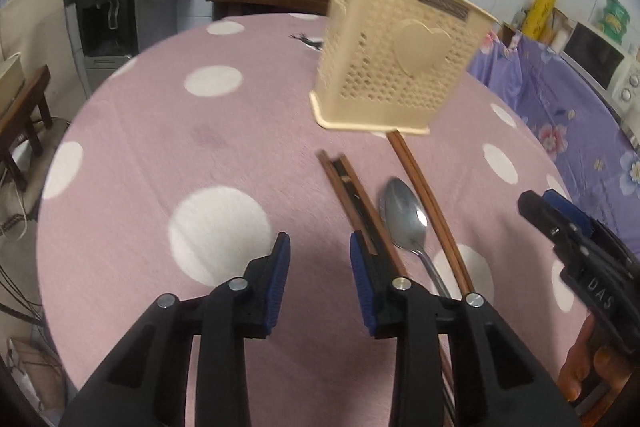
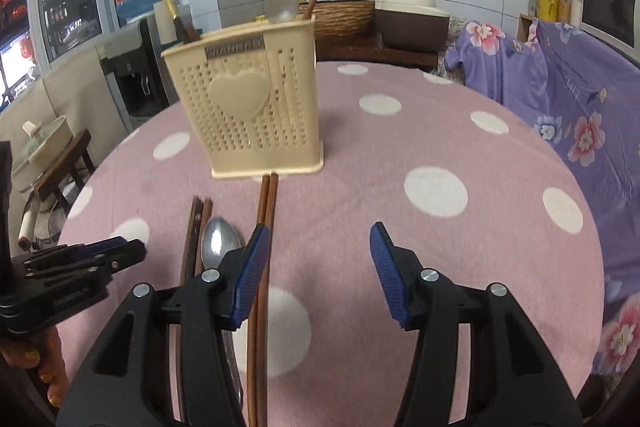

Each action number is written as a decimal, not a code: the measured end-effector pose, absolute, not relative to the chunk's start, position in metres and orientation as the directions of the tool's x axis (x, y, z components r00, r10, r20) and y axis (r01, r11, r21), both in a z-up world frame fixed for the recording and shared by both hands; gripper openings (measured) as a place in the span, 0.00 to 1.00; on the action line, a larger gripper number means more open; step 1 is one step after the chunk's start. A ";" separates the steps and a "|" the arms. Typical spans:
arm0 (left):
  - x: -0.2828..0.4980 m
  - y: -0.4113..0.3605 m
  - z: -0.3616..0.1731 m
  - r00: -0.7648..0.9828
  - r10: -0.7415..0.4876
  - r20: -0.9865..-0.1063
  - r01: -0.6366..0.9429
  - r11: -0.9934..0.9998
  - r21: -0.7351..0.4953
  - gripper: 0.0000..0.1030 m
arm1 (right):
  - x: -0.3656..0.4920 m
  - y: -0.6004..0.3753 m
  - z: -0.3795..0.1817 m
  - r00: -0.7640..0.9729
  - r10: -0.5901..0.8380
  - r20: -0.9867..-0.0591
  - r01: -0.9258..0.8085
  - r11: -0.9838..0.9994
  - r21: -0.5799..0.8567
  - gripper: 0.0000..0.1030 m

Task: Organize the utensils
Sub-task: 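Lower the black chopstick into the holder with the left tool while the right tool releases the spoon, then grasp a brown chopstick with the right tool while the left tool grasps another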

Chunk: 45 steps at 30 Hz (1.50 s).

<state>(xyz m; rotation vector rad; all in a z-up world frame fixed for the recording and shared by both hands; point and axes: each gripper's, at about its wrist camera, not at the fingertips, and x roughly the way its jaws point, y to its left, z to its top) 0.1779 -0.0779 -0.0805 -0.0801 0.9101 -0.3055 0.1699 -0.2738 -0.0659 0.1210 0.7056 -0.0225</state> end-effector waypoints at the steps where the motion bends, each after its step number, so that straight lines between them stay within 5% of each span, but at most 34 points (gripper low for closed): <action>1: 0.176 -0.084 -0.081 0.571 -0.300 -0.765 0.238 0.952 -0.195 0.31 | 0.166 -0.273 -0.068 0.758 0.018 -0.652 0.063 0.993 0.101 0.51; 16: 0.164 -0.096 -0.097 0.572 -0.213 -0.792 0.266 0.962 -0.067 0.33 | 0.161 -0.273 -0.075 0.744 0.043 -0.666 0.035 0.994 0.103 0.52; 34: 0.165 -0.048 -0.089 0.579 -0.233 -0.781 0.157 0.972 -0.173 0.33 | 0.212 -0.252 -0.107 0.603 0.084 -0.793 -0.048 0.996 0.070 0.46; 38: 0.166 -0.046 -0.091 0.579 -0.232 -0.781 0.153 0.972 -0.176 0.33 | 0.212 -0.262 -0.103 0.612 -0.073 -0.787 0.028 0.997 -0.070 0.45; 41: 0.167 -0.045 -0.090 0.583 -0.231 -0.779 0.147 0.973 -0.179 0.33 | 0.210 -0.272 -0.097 0.615 0.055 -0.786 -0.010 0.998 0.062 0.45; 45: 0.171 -0.046 -0.086 0.590 -0.226 -0.775 0.147 0.974 -0.172 0.33 | 0.216 -0.261 -0.090 0.628 0.075 -0.774 -0.040 0.997 0.064 0.43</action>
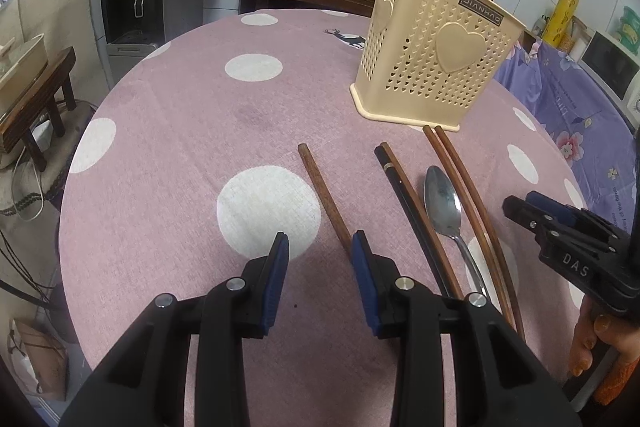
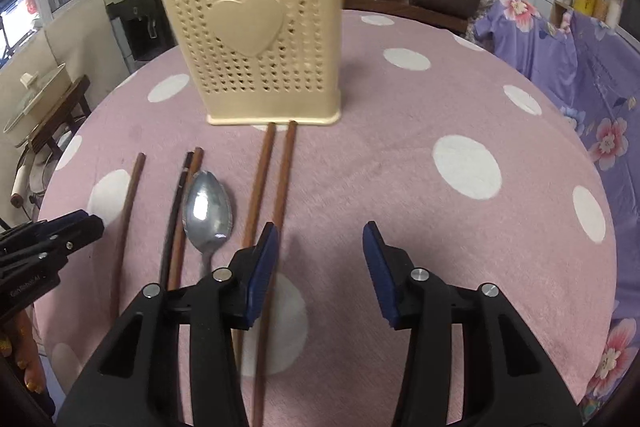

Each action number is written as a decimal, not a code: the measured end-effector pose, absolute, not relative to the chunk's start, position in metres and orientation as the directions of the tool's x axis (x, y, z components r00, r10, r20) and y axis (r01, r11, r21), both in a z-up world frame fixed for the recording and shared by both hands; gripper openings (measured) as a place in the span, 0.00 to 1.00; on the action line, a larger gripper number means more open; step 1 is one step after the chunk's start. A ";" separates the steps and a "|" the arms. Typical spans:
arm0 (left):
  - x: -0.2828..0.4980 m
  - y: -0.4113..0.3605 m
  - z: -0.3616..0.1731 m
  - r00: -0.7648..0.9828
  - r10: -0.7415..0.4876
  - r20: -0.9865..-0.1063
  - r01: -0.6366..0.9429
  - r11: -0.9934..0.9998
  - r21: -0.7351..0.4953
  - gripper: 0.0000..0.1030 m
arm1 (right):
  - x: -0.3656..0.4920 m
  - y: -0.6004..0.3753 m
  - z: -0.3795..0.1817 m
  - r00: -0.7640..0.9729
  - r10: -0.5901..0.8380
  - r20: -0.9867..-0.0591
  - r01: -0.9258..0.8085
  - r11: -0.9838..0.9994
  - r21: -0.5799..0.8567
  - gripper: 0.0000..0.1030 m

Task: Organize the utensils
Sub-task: 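Grasp a brown chopstick with the right tool while the left tool grasps another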

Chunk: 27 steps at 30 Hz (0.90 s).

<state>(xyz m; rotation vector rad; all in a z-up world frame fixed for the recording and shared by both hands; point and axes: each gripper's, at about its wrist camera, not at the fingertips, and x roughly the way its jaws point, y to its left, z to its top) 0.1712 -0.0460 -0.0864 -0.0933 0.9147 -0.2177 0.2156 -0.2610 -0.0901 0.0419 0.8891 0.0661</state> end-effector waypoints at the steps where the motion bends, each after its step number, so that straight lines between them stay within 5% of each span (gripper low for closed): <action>1: 0.173 -0.047 -0.086 0.594 -0.221 -0.774 0.147 0.975 -0.166 0.33 | 0.219 -0.258 -0.090 0.626 0.091 -0.774 -0.052 0.996 0.075 0.42; 7: 0.186 -0.049 -0.087 0.589 -0.204 -0.782 0.129 0.979 -0.158 0.33 | 0.243 -0.241 -0.102 0.602 0.108 -0.791 -0.071 0.994 0.082 0.25; 22: 0.204 -0.070 -0.098 0.595 -0.124 -0.794 0.058 0.992 -0.111 0.32 | 0.278 -0.240 -0.109 0.602 0.071 -0.795 -0.029 0.997 0.067 0.18; 27: 0.215 -0.077 -0.098 0.598 -0.080 -0.797 0.036 0.997 -0.073 0.25 | 0.293 -0.241 -0.110 0.601 0.067 -0.797 -0.026 0.998 0.065 0.16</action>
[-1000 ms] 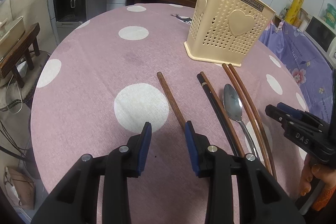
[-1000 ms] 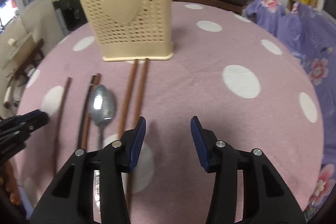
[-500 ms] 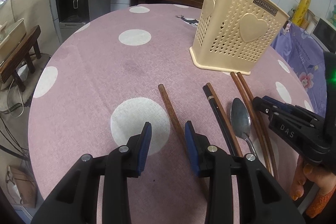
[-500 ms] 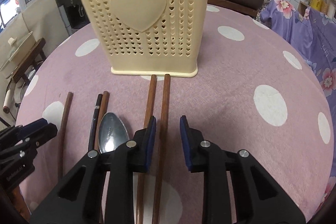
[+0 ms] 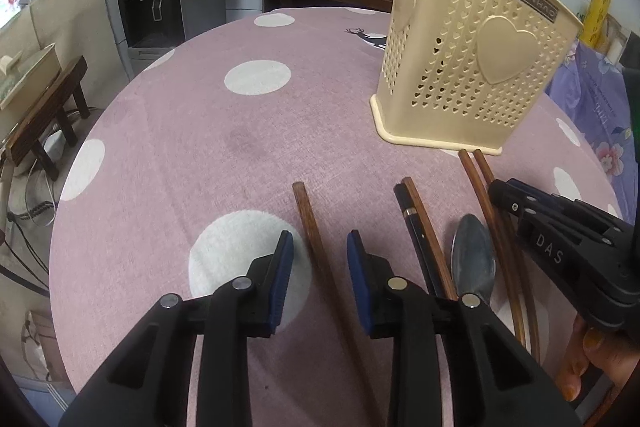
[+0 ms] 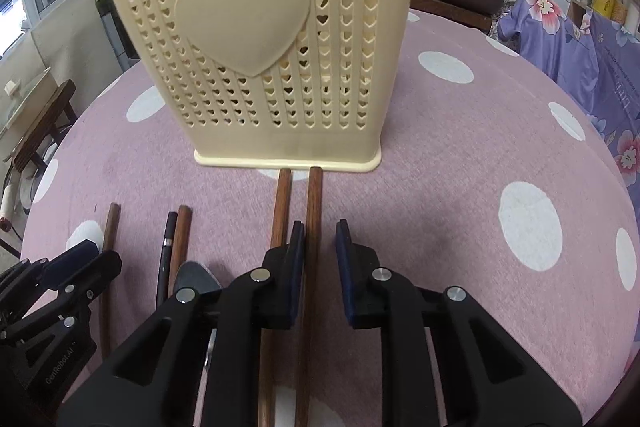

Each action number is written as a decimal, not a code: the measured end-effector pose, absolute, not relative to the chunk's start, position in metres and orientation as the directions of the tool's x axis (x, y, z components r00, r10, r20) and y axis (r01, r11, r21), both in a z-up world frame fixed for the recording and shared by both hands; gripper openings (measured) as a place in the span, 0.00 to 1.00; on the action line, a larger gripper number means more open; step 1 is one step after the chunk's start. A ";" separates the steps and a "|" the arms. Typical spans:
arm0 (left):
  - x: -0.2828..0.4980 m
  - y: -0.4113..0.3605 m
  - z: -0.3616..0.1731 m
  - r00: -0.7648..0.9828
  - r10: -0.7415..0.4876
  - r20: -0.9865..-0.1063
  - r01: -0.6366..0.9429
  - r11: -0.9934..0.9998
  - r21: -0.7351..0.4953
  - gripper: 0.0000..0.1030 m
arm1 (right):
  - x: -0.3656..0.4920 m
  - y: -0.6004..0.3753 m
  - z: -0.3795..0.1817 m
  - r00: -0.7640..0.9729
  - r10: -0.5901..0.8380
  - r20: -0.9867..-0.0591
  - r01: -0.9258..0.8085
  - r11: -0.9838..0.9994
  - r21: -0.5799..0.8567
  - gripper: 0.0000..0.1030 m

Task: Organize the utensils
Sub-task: 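Grasp a brown chopstick with the right tool while the left tool grasps another, then lift both brown chopsticks and lower them into the cream holder with both tools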

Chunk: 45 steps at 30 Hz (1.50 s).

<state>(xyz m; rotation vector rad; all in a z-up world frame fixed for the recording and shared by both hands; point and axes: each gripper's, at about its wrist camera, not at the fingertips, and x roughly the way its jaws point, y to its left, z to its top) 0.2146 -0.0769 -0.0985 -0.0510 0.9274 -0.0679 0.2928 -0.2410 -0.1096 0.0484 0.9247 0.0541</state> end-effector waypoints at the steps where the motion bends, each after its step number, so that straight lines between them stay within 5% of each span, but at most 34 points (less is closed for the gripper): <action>1: 0.216 -0.077 -0.099 0.600 -0.074 -0.797 0.031 0.997 -0.070 0.22 | 0.295 -0.240 -0.110 0.603 0.061 -0.795 -0.025 0.998 0.058 0.15; 9: 0.214 -0.075 -0.099 0.608 -0.055 -0.792 0.004 0.998 -0.066 0.12 | 0.295 -0.236 -0.110 0.618 0.052 -0.785 -0.039 0.999 0.036 0.12; 32: 0.227 -0.071 -0.099 0.603 -0.098 -0.792 0.019 0.994 -0.109 0.08 | 0.281 -0.245 -0.105 0.635 0.099 -0.766 -0.037 0.995 0.097 0.08; 45: 0.197 -0.050 -0.027 0.750 -0.218 -0.625 0.105 0.971 -0.213 0.08 | 0.211 -0.273 -0.036 0.802 0.135 -0.582 -0.052 0.986 0.156 0.08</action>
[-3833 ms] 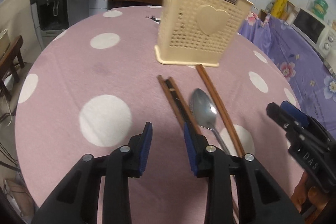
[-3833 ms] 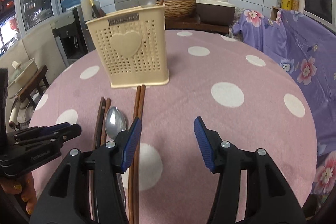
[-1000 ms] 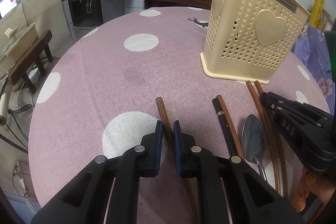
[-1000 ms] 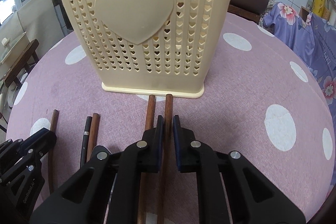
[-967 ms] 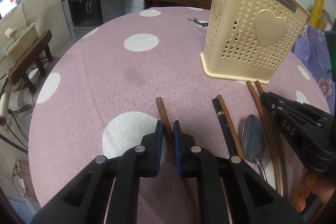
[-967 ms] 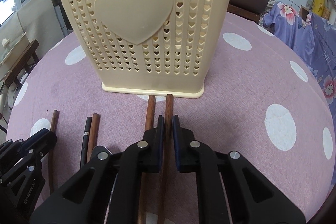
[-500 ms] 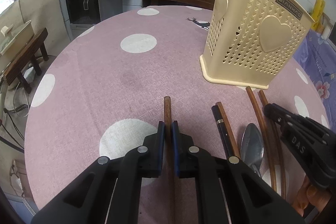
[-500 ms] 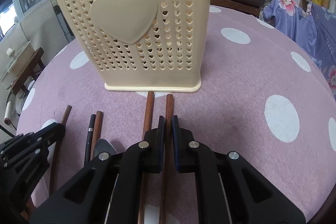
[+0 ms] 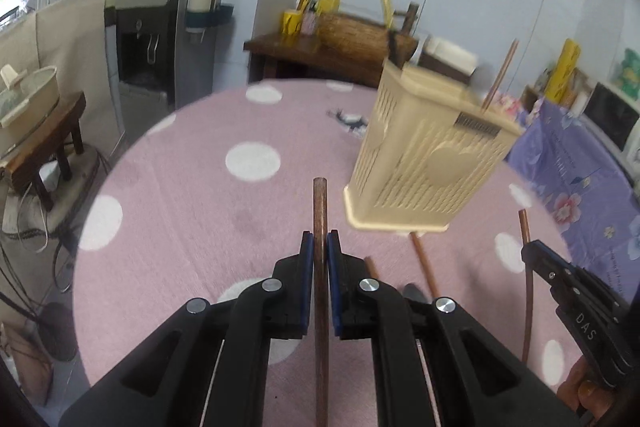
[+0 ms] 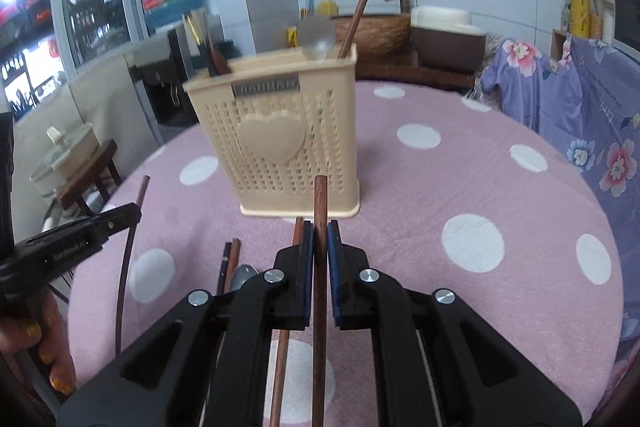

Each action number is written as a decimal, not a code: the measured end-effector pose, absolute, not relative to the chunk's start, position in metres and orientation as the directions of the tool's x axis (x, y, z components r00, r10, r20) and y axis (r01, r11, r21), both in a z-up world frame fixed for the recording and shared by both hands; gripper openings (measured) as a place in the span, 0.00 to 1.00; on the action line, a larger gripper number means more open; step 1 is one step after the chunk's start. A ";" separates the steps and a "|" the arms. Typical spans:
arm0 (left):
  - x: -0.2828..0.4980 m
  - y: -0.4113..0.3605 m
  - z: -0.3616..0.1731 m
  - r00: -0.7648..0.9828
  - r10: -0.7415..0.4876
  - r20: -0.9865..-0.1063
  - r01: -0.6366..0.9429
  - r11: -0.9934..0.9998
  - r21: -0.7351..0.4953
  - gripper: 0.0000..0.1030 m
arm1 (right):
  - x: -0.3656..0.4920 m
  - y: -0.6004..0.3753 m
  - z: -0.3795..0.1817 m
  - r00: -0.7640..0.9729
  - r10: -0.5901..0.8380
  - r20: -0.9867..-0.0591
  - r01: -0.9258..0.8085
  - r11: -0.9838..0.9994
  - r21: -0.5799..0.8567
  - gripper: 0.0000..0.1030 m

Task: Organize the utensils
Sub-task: 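Lift both brown chopsticks and lower them into the cream holder with both tools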

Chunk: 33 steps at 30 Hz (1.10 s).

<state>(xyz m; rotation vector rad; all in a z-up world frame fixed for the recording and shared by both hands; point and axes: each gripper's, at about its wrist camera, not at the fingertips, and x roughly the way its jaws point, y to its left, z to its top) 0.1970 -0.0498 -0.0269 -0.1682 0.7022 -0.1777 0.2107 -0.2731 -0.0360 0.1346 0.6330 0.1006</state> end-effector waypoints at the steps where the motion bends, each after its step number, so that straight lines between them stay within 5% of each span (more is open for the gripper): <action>1: 0.192 -0.047 -0.017 0.765 -0.229 -0.602 0.117 0.969 -0.220 0.08 | 0.205 -0.277 -0.029 0.814 0.143 -0.564 -0.061 0.985 0.161 0.08; 13: 0.169 -0.036 0.059 0.856 -0.306 -0.415 0.228 0.947 -0.228 0.08 | 0.143 -0.317 0.056 0.920 0.119 -0.374 -0.050 0.981 0.189 0.08; 26: 0.181 -0.039 0.071 0.864 -0.297 -0.406 0.233 0.951 -0.202 0.08 | 0.157 -0.299 0.068 0.921 0.098 -0.376 -0.058 0.991 0.118 0.08; 33: 0.192 -0.031 0.106 0.824 -0.401 -0.400 0.312 0.911 -0.270 0.08 | 0.169 -0.298 0.096 0.931 0.116 -0.347 -0.077 0.989 0.126 0.08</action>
